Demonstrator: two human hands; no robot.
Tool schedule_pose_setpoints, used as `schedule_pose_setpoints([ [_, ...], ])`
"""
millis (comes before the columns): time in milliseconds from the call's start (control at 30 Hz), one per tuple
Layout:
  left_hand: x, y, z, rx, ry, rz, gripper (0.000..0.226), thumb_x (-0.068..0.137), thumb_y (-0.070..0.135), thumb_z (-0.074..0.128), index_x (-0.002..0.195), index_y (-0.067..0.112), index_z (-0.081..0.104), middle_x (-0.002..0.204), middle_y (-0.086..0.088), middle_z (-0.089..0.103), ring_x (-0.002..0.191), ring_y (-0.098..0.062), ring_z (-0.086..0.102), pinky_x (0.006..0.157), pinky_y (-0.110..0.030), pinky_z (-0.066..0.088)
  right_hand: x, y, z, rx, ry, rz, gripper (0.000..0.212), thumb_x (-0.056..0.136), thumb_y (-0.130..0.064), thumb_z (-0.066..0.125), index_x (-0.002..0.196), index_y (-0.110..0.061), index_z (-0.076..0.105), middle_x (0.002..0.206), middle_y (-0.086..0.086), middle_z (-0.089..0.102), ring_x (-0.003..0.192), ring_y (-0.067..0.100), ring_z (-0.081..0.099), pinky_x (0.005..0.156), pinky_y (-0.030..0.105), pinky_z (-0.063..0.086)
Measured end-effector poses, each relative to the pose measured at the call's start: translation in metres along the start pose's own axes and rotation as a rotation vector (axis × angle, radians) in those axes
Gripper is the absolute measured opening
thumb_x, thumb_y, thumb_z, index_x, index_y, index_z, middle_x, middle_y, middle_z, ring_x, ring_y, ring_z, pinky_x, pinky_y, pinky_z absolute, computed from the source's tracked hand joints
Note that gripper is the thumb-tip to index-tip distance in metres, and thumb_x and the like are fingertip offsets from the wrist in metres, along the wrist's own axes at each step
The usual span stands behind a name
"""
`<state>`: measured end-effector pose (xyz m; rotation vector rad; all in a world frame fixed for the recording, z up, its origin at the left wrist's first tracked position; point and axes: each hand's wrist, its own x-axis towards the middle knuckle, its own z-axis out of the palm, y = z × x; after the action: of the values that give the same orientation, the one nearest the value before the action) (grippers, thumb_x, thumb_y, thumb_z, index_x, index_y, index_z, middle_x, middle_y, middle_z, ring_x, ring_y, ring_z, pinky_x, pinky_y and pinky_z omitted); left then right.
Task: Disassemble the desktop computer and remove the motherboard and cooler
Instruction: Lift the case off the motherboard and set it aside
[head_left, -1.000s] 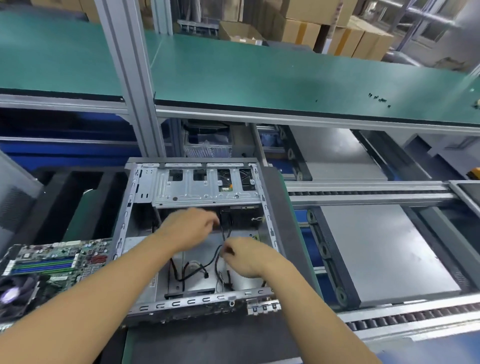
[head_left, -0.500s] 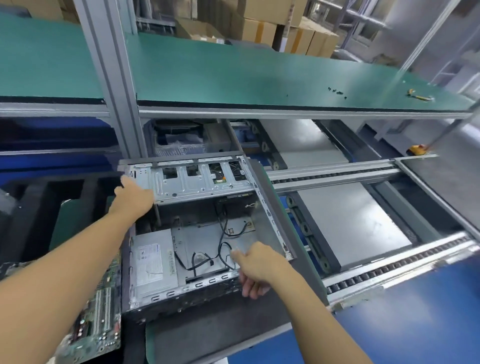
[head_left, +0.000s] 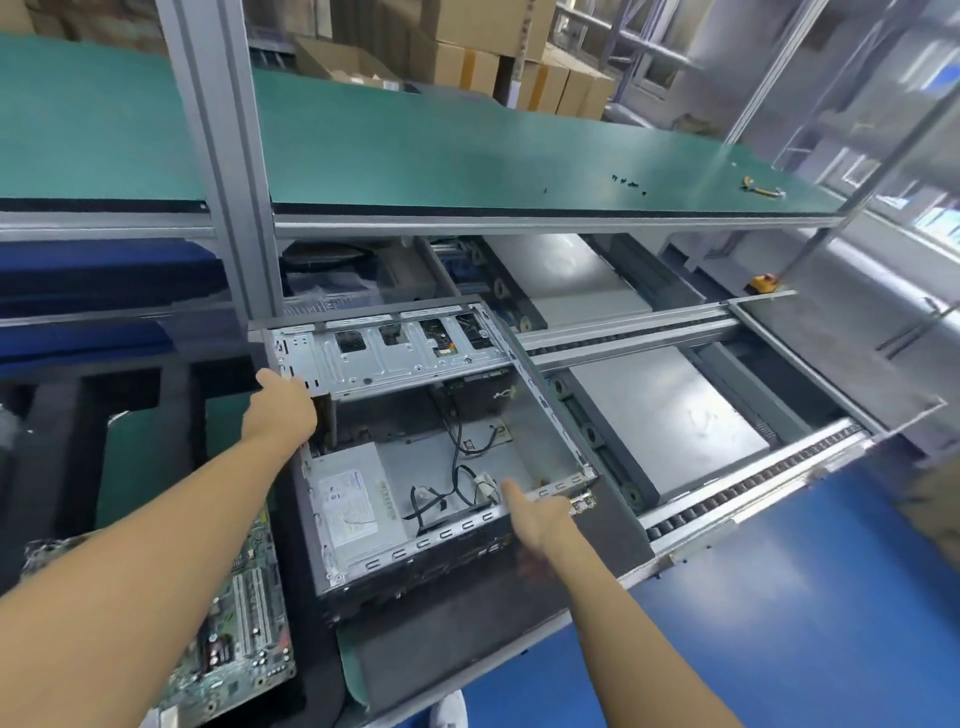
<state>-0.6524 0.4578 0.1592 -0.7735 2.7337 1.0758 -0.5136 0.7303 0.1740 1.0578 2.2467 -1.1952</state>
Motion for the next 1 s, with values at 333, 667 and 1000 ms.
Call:
schedule_pose_setpoints([
  [333,-0.019,-0.014,-0.005,-0.035,0.04,-0.125,0.081,0.098,0.032,0.037,0.153,0.027,-0.023,0.114,-0.02,0.054,0.101,-0.041,0.055,0.081,-0.046,0.045,0.033,-0.031,-0.022,0.021,-0.064,0.032,0.056,0.097,-0.019,0.05,0.138,0.009,0.024,0.082,0.026,0.065,0.054,0.038,0.07,0.045,0.047,0.058],
  [667,0.052,-0.019,-0.051,0.312,-0.126,0.097,0.067,0.092,0.062,0.041,0.141,0.016,0.044,0.143,-0.015,0.049,0.122,-0.036,0.05,0.098,-0.041,0.041,0.092,-0.078,-0.07,-0.228,-0.139,-0.078,0.029,0.095,-0.011,0.059,0.111,0.013,0.054,0.099,0.035,0.068,0.074,0.048,0.071,0.061,0.057,0.059],
  [1000,0.011,-0.002,-0.028,0.589,-0.058,0.169,0.074,0.093,0.066,0.042,0.126,0.001,0.053,0.123,-0.018,0.06,0.109,-0.035,0.059,0.078,-0.036,0.042,0.132,-0.093,-0.092,-0.397,0.085,-0.298,0.028,0.093,-0.022,0.066,0.083,0.003,0.06,0.096,0.028,0.069,0.087,0.041,0.069,0.078,0.048,0.057],
])
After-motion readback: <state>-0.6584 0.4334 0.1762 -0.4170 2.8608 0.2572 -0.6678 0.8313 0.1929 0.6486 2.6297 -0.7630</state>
